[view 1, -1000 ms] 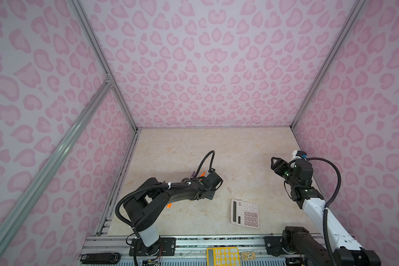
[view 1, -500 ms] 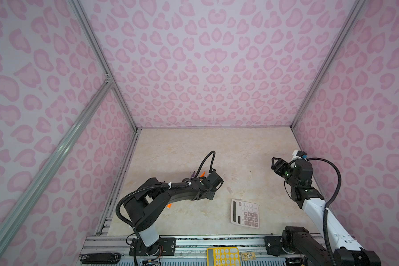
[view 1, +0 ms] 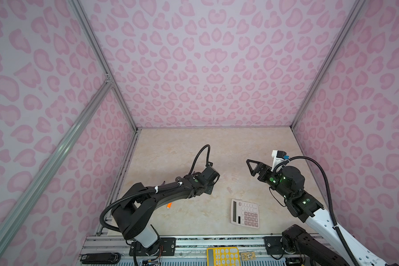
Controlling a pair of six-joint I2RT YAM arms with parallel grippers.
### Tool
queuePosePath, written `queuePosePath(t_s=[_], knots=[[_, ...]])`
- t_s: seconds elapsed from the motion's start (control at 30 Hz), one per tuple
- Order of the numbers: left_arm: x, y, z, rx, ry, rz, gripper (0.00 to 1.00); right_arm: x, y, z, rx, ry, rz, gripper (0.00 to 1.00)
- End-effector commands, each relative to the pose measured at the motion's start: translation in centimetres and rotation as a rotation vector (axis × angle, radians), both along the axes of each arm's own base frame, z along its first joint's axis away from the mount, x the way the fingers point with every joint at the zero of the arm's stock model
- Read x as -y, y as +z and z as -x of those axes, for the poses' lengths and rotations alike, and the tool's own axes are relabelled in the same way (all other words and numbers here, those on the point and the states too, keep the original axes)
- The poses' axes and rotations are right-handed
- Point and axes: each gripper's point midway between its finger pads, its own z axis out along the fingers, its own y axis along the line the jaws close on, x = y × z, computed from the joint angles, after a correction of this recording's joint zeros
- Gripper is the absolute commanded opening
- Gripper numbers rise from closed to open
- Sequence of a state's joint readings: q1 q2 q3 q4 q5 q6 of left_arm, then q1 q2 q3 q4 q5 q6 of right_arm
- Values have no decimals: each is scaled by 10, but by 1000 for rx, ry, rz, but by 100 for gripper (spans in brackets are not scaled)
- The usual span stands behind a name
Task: Insert the pens into the pen caps
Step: 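Lift the pink highlighter upright with the left gripper while the right gripper moves toward it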
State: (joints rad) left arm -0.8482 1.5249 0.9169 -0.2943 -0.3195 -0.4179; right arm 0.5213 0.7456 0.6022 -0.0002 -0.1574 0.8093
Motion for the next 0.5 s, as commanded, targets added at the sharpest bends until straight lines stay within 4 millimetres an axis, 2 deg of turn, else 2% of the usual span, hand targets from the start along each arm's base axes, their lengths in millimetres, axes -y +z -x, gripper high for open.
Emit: queuePosePath(t_s=[0.0, 0.07, 0.13, 0.3, 0.47], knots=[[-5, 40, -8, 119, 24, 69, 4, -18, 32, 9, 92, 57, -38, 96], [-8, 59, -8, 179, 31, 112, 4, -22, 38, 13, 119, 62, -11, 96], [-17, 78, -8, 246, 64, 162, 4, -11, 34, 8, 111, -3, 9, 96], [-23, 95, 0, 310, 62, 249, 4, -8, 37, 13, 203, -8, -20, 98], [-26, 115, -5, 400, 99, 323, 4, -3, 44, 17, 313, -15, -18, 98]])
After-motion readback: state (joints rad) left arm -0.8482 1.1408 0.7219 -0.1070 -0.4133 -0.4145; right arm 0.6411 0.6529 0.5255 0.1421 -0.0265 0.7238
